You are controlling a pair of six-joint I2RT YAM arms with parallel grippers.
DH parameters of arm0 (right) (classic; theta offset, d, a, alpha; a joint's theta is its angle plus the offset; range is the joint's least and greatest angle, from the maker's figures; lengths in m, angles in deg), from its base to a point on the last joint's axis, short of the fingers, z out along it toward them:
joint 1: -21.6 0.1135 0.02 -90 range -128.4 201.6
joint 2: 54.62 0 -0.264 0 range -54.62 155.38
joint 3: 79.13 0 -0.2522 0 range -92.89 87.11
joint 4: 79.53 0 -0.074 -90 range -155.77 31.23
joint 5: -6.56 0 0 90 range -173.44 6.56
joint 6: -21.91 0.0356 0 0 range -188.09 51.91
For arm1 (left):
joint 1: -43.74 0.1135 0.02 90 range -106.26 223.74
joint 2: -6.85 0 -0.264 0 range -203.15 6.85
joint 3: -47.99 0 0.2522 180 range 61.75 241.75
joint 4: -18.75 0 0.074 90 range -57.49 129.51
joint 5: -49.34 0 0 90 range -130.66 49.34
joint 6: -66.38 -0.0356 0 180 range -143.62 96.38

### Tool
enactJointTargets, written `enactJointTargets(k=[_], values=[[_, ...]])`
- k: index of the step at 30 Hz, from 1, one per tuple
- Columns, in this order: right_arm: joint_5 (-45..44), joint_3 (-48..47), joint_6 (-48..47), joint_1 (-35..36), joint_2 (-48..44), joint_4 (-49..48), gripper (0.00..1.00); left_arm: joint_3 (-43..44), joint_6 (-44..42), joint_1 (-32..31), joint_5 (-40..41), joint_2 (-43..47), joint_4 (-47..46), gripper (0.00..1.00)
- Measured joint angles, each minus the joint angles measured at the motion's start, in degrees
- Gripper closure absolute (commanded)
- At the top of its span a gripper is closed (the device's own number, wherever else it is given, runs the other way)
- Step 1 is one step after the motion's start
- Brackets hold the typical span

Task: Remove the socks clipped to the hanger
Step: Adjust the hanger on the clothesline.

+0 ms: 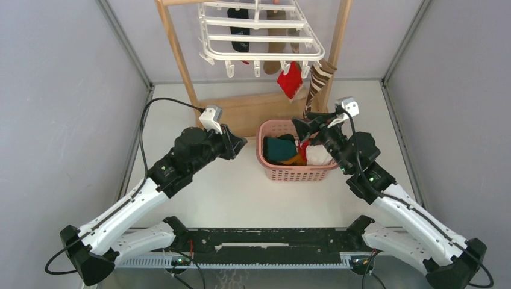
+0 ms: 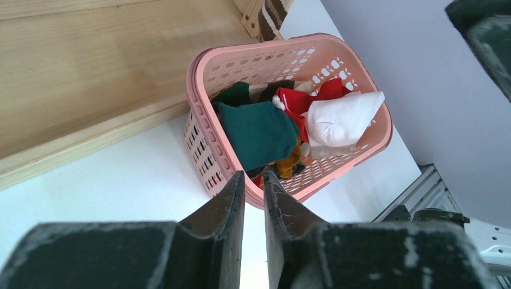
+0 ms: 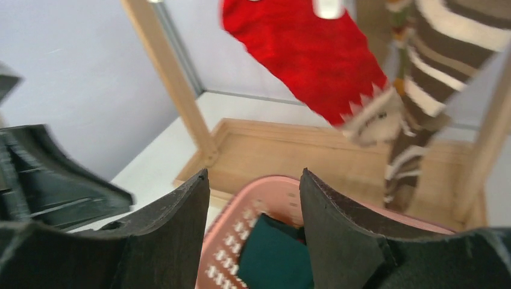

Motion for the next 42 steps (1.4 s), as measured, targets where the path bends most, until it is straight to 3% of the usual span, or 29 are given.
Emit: enactJointTargets(k=[2,10,12,19,27,34,37,42], values=[[1.11,1.36,0.63,-3.54,-0.55,0.24,0.33,0.00,0.00,0.00,0.00,0.00,0.00,0.75],[4.70,2.47,3.13,-17.68,6.08,-1.51,0.31,0.00,0.44,0.00,-0.17,-0.02,0.11,0.40],[5.20,2.47,3.87,-20.39,8.44,-2.67,0.31,0.02,0.39,0.07,-0.26,-0.02,0.28,0.35],[8.68,2.45,4.72,-25.79,17.44,-10.40,0.30,0.00,0.37,0.09,-0.31,-0.02,0.79,0.31],[14.38,1.60,5.14,-27.87,28.55,-26.82,0.27,0.00,0.26,0.11,-0.28,-0.02,1.81,0.31],[12.33,-7.80,5.79,-28.89,37.68,-32.59,0.27,0.00,-0.63,0.48,-0.26,-0.02,3.17,0.31],[12.41,-10.97,6.29,-29.59,40.30,-34.62,0.38,0.00,-0.96,0.85,-0.24,-0.02,3.43,0.31],[14.75,-13.35,7.85,-30.71,43.95,-36.96,0.67,0.02,-1.27,1.66,-0.33,-0.04,3.50,0.31]])
